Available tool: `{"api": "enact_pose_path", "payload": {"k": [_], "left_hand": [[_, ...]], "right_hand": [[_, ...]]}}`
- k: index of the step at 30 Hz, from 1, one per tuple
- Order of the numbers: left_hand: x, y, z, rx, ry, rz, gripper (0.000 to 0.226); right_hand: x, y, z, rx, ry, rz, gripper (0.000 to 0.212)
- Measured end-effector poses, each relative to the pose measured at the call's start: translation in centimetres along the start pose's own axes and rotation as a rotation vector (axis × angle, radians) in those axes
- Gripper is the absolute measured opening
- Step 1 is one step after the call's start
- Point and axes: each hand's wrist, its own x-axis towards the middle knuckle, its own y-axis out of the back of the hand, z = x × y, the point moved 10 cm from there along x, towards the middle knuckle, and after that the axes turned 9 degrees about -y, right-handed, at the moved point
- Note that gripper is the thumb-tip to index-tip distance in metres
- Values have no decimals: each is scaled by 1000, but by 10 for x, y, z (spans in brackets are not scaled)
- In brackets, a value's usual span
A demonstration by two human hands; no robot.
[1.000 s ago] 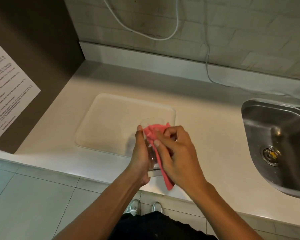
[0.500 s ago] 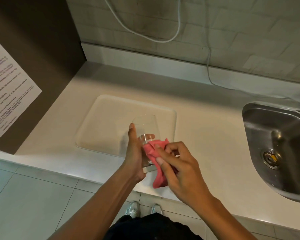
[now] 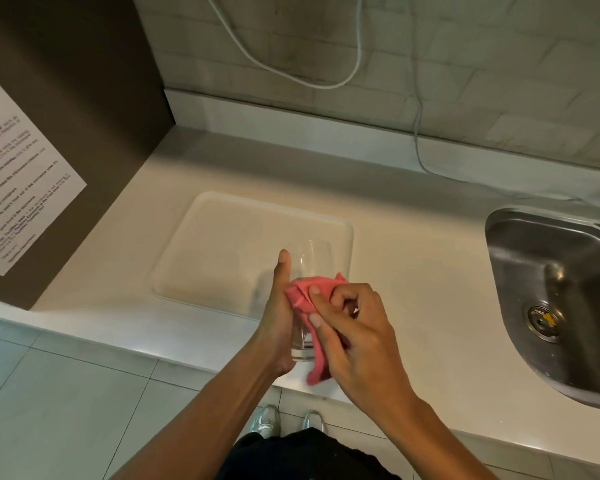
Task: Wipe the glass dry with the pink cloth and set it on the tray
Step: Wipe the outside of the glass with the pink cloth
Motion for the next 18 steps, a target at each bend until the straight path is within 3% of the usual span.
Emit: {"api": "enact_pose_path", "payload": {"k": [6, 13, 18], "left_hand": [[-8, -3, -9, 82, 4, 78, 90], [-9, 20, 16, 254, -105, 235, 88], [-17, 0, 22, 336, -148, 128, 86]], "right_hand": [[44, 17, 38, 287, -369, 95, 32], [19, 0, 40, 312, -391, 43, 33], [38, 2, 49, 359, -488, 58, 32]]}}
